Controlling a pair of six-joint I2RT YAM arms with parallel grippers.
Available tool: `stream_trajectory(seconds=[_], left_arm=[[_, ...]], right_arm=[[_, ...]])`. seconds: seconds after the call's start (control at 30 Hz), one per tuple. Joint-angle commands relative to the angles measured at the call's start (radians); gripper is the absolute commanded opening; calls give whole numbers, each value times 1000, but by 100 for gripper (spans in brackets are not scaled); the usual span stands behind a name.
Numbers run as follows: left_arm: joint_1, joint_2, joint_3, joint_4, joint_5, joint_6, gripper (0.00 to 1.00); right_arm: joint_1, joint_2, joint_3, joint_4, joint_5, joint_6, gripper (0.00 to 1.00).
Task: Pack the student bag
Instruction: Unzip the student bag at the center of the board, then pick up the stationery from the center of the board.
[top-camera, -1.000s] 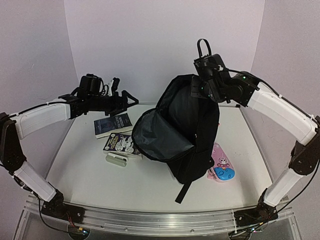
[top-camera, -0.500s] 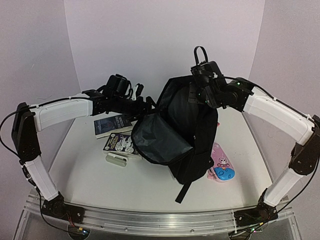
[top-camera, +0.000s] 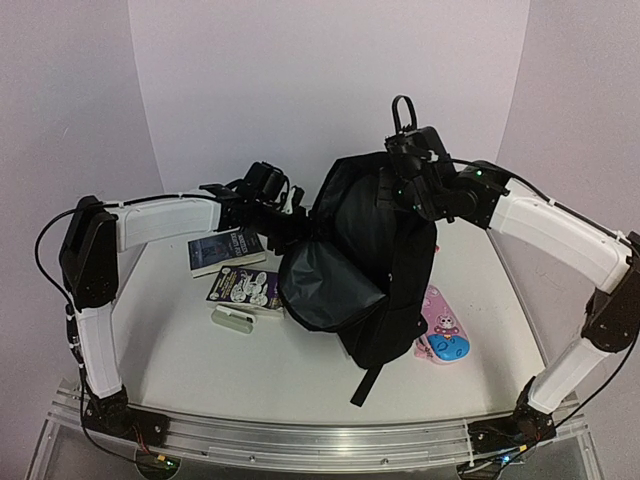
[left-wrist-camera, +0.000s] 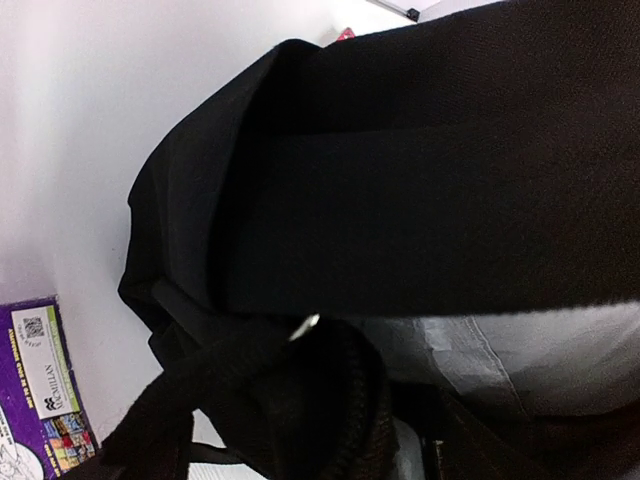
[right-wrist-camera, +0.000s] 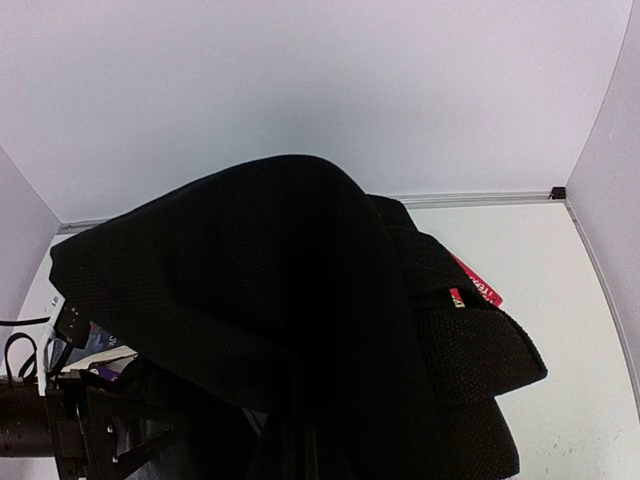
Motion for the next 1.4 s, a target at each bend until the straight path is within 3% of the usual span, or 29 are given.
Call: stream_trajectory(seconds=[0.0,0.13,0.23,0.47,0.67,0.73,0.83,0.93,1.13,1.37], left_arm=[[-3,30,72,-17,19,-15,61],[-2,5,64,-33,14,-3,21],[-2,-58,45,-49,-4,27,3],[0,-213,-6,-116,16,73,0],[30,-243,-48,-146,49,64,0],[66,-224,-64,-136,94,34,0],[115,-200,-90,-103,119,-3,0],[136,-179,-99,-64,133,-19,0],[142,-155,-73,-70,144,-9,0],[149,-176,-95,-73,124,15,0]], right_arm=[[-3,-27,-30,-8,-16,-11,0],[-3,-37,-38,-9,7,2,0],[-3,-44,-37,-13,25,14,0],[-55,0,2,-15,-5,17,0],[-92,43,46,-14,-88,6,0],[-92,38,61,-12,-184,-14,12],[-93,3,60,-9,-325,-45,55],[-92,-82,21,-8,-401,-40,77],[-105,-243,-44,-48,-307,5,96],[-284,-292,-84,-129,-318,20,98]])
